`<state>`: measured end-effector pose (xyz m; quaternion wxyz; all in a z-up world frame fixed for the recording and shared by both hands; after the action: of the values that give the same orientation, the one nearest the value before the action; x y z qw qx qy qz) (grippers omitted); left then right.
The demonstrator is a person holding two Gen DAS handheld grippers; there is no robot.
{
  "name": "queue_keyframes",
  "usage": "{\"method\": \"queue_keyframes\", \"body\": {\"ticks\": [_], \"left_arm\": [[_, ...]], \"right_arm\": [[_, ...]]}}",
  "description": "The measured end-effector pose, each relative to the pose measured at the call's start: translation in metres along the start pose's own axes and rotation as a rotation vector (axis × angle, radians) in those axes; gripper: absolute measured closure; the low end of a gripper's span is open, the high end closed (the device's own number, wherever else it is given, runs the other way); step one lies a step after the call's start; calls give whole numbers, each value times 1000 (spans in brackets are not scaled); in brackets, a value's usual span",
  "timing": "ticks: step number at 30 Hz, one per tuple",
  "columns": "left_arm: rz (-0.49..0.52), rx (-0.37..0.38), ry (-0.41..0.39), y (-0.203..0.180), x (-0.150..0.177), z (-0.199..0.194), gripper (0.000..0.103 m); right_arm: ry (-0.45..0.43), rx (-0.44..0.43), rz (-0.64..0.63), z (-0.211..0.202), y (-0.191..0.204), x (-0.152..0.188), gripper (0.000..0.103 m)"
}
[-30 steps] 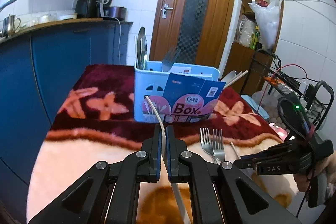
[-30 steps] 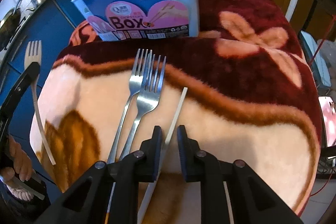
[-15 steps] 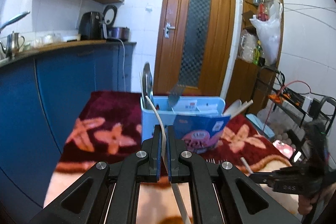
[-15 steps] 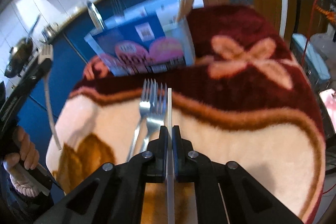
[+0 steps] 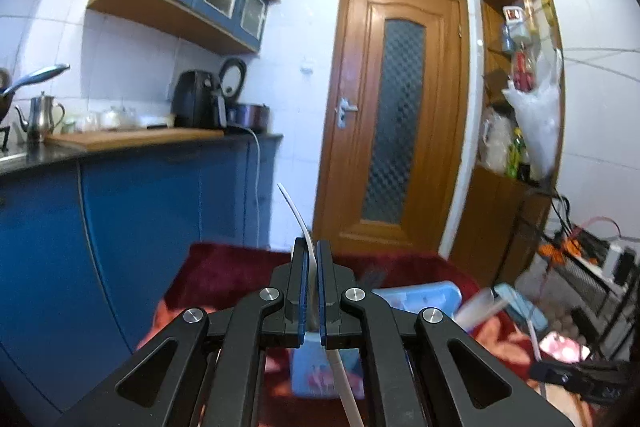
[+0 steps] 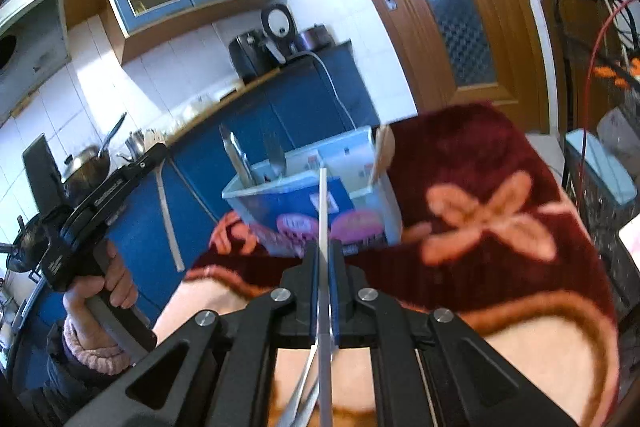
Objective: Organize utensils
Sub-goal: 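Lift the white stick and knife, lower them into the blue holder, open both tools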
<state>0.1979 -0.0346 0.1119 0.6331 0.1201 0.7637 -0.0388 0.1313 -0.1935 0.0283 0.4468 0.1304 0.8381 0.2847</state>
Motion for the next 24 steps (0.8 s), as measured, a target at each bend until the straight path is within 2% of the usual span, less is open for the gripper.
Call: {"method": "queue_keyframes", "body": {"ticks": [10,20,24], "left_arm": [[-3,-112,-99,13,-31,36,99],[-7,-238,-166,25,-24,63,99],[10,-261,-174,23,-16,68,99]], "right_arm": [[-89,-47,-3,7,9,-32,97],[-169,-67,-63,26,30,-64,97],[-223,-69,-93,31,42,-80,97]]}}
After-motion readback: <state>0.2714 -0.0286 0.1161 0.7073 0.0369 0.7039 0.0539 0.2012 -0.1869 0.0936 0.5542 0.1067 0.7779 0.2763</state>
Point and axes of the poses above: each gripper's, at about its wrist camera, not at the fingertips, and z roughly the way its jaws point, y to its left, x to its underside, the point moved 9 cm from there along z, roughly the way its jaws point, and after that the axes turned 13 degrees about z, right-handed, at the moved point
